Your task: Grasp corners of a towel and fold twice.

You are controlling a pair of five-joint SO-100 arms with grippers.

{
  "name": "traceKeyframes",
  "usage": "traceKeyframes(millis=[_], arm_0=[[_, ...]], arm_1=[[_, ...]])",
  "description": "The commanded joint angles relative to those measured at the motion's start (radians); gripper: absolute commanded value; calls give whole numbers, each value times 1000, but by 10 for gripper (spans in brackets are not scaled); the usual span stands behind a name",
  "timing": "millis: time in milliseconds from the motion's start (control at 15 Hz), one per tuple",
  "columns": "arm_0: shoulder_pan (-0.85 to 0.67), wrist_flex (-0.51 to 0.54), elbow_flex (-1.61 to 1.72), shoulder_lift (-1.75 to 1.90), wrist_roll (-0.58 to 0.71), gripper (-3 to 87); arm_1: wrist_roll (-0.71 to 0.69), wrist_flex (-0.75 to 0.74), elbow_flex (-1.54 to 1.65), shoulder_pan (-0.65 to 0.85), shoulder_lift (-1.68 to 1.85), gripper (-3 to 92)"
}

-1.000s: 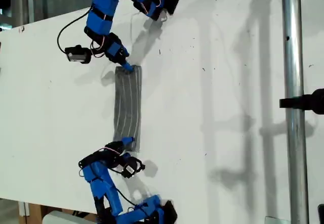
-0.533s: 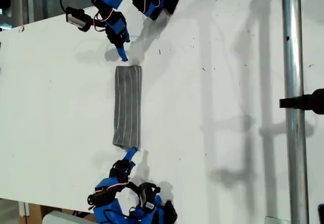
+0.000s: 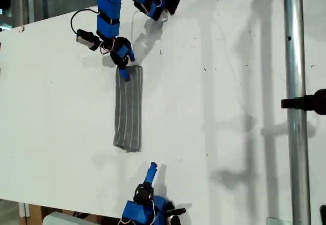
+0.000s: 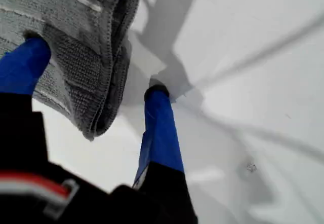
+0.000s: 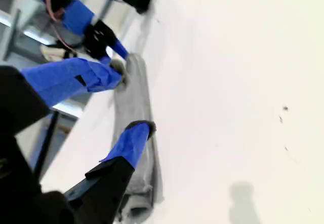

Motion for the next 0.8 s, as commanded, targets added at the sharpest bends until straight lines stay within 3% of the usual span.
traceKeyframes(millis=[0,133,200,333,400,533,733], arm_0=[[26,-9,32,92,-26,154],[32,-12,32,92,-28,149],[34,-12,32,92,-28,147],[37,-17,38,92,-28,142],[40,-18,40,92,-28,142],[40,-21,40,92,-20,141],[37,-26,44,92,2,139]], arm_1=[[104,-129,-101,-49,-91,373],[152,-374,-112,-97,-170,318],[156,-430,-137,-104,-212,279],[132,-411,-138,-100,-207,79],[117,-293,-135,-101,-164,-2],[20,41,-97,-110,44,-2],[6,591,60,-109,716,-2]])
